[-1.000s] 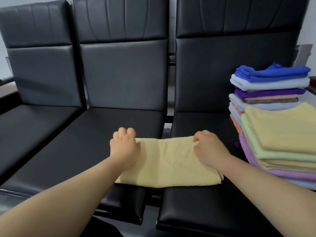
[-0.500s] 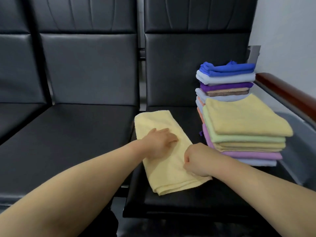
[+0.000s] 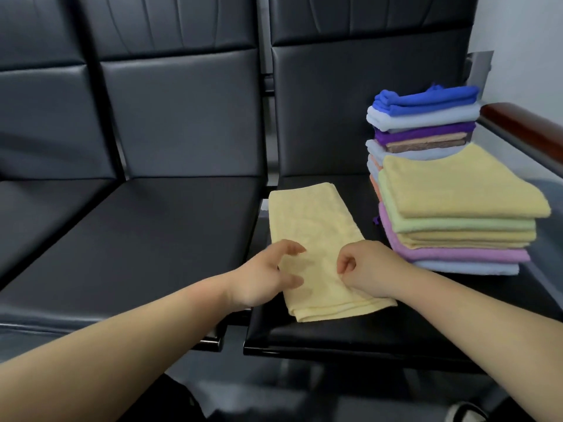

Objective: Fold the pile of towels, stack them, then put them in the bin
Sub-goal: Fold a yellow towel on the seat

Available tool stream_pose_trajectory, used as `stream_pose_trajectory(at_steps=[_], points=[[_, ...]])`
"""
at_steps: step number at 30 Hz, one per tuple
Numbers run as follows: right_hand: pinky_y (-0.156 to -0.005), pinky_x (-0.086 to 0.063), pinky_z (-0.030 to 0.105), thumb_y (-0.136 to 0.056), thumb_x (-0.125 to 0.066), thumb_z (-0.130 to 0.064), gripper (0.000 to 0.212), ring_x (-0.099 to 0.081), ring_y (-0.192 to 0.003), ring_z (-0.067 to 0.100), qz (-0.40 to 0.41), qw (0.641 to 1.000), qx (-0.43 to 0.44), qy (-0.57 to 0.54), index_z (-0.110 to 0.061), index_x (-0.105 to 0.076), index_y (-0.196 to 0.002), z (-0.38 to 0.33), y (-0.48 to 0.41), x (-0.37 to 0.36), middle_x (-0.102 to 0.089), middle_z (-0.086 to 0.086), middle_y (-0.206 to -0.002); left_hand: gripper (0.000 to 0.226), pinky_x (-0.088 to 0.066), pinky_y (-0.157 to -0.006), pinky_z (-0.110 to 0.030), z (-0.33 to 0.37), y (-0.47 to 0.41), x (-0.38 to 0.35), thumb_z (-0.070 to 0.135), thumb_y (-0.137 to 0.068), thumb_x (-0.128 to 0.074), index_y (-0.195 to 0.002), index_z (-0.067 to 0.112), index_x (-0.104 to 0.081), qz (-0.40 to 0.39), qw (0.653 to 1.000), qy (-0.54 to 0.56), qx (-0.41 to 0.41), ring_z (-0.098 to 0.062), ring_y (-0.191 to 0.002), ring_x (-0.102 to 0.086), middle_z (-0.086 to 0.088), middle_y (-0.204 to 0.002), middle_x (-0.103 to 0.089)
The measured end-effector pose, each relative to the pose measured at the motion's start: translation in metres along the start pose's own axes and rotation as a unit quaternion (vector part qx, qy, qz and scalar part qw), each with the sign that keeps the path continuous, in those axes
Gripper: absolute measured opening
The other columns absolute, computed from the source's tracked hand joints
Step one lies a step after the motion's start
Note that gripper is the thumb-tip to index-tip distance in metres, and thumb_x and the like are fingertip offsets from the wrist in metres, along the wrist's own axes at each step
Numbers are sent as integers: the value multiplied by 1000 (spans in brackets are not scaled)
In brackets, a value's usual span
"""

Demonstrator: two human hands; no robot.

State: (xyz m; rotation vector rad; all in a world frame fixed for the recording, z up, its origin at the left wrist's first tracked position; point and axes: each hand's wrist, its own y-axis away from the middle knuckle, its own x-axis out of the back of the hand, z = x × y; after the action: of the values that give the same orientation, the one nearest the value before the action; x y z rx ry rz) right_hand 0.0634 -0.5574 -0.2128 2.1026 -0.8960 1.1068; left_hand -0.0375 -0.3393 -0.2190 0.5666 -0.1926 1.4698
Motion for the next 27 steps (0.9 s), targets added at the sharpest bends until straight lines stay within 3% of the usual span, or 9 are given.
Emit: stream_pose_trajectory(at_steps=[2,4,8,11,14,18,21,24,27], points=[[-67,-40,14,-91,-64,-19,18,-59,-84,1,-8,1000,-8,-25,-35,-68,-83,1,2,2,-66,-18,-90,51,-47,-77,-19,2,12,-5,7,-76,-70,-121,30,-63,-76,997,31,-1,-5,-89,-59,6,-129,-59],[-70,-45,16,-91,-67,-23,12,-62,-86,2,-28,998,-9,-50,-33,-71,-90,1,4,3,-68,-17,-93,55,-47,-68,-25,1,17,-8,3,-66,-66,-114,29,-66,-85,996,-1,-3,-8,-76,-57,6,-114,-65],[-88,-54,27,-94,-69,-47,15,-65,-95,6,-69,993,1,-97,-32,-72,-96,1,12,7,-71,-15,-98,24,-61,-79,-31,6,17,-8,5,-78,-79,-95,21,-75,43,998,-46,-10,-15,-78,-70,1,-86,-76],[-72,-42,27,-82,-74,-64,38,-53,-76,7,-85,993,7,-84,-28,-62,-81,-1,18,7,-58,-16,-80,2,-59,-71,-33,12,13,-6,18,-90,-74,-89,16,-74,124,992,-35,-14,-10,-67,-67,-1,-75,-75],[-61,-31,30,-81,-76,-40,38,-42,-65,13,-43,999,7,5,-21,-44,-72,-2,20,2,-44,-9,-73,5,-47,-59,-21,20,11,-1,20,-94,-70,-90,16,-71,182,981,-52,-37,-5,-60,-55,4,-75,-67],[-58,-38,32,-87,-64,-21,14,-56,-71,18,96,994,-14,-52,-22,-58,-74,-6,16,8,-58,-4,-75,6,-48,-67,-29,23,7,23,19,-92,-67,-86,18,-67,213,976,-14,-41,-8,-64,-53,4,-72,-62],[-62,-38,33,-89,-63,-22,7,-54,-75,18,120,978,-33,-165,-18,-64,-83,-10,11,17,-60,-3,-78,7,-60,-79,-48,26,11,40,18,-88,-64,-83,15,-62,191,978,88,-8,-19,-72,-60,-4,-77,-62],[-72,-40,37,-83,-62,-26,12,-52,-84,21,66,944,-89,-311,-15,-57,-82,-14,11,26,-55,3,-87,16,-54,-56,-30,26,18,47,6,-97,-52,-84,12,-57,114,975,163,97,-21,-56,-55,-10,-75,-55],[-93,-54,45,-90,-66,-22,16,-63,-106,29,-27,900,-190,-391,-13,-63,-103,-13,13,27,-66,11,-112,16,-52,-75,-33,21,24,50,14,-97,-50,-96,9,-65,16,965,161,205,-23,-67,-68,-9,-84,-71]])
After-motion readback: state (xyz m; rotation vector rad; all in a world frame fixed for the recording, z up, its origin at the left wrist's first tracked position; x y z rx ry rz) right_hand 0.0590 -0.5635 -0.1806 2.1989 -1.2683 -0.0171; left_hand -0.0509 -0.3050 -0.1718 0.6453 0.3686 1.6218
